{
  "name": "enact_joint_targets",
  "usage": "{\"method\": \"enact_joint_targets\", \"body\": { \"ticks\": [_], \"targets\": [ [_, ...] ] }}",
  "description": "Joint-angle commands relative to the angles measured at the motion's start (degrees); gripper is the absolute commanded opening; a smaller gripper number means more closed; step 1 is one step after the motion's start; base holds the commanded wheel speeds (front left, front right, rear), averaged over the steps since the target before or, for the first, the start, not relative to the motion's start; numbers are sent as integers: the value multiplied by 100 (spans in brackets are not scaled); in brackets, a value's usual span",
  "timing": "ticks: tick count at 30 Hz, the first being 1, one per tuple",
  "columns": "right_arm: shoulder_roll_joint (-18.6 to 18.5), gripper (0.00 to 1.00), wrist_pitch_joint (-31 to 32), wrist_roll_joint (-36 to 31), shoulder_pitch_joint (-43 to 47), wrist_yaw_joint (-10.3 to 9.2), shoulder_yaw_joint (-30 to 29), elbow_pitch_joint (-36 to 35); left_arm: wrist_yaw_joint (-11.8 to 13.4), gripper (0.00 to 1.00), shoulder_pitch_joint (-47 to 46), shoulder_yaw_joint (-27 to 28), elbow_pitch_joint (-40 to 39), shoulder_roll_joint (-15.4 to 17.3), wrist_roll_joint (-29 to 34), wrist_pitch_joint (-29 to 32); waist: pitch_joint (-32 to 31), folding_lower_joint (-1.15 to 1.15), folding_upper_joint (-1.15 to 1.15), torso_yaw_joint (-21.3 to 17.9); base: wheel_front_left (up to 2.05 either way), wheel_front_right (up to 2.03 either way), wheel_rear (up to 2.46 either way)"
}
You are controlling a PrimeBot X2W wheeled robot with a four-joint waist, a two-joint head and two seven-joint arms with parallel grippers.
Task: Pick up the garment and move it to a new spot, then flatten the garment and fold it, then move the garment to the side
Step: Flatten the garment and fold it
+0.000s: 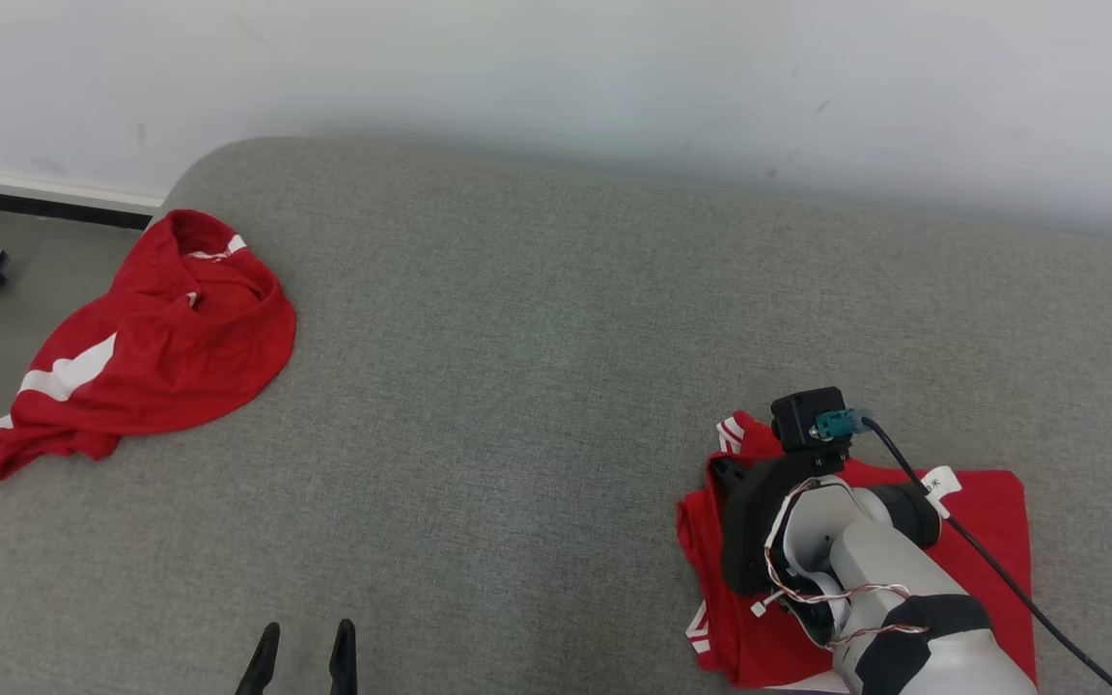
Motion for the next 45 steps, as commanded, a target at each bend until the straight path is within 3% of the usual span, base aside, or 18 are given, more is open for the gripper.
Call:
{"method": "enact_joint_targets", "body": {
  "ticks": [1, 23, 31, 39, 45],
  "targets": [
    [0, 0, -42, 95, -113, -15, 50, 78, 4, 100, -78, -24, 7, -21, -15, -17, 84, 0, -1, 113, 0, 0, 0],
    [1, 0, -377, 750, -1040, -15, 81, 1208, 4, 100, -166, -142, 121, -76, -83, -17, 267, 0, -1, 496, 0, 0, 0],
    [1, 0, 137, 1200, -1181, -15, 380, 1468, 4, 100, -30, -81, 100, -88, -28, -17, 113, 0, -1, 430, 0, 0, 0],
    [3, 0, 436, 1930, -1048, -15, 767, 1000, 4, 100, 58, -68, 107, -31, -27, -17, -125, 0, -1, 375, 0, 0, 0],
    [2, 0, 121, 2557, -972, -15, 1133, 582, 4, 100, 98, -55, 156, 30, -61, -17, -287, 0, -1, 385, 0, 0, 0]
  ]
}}
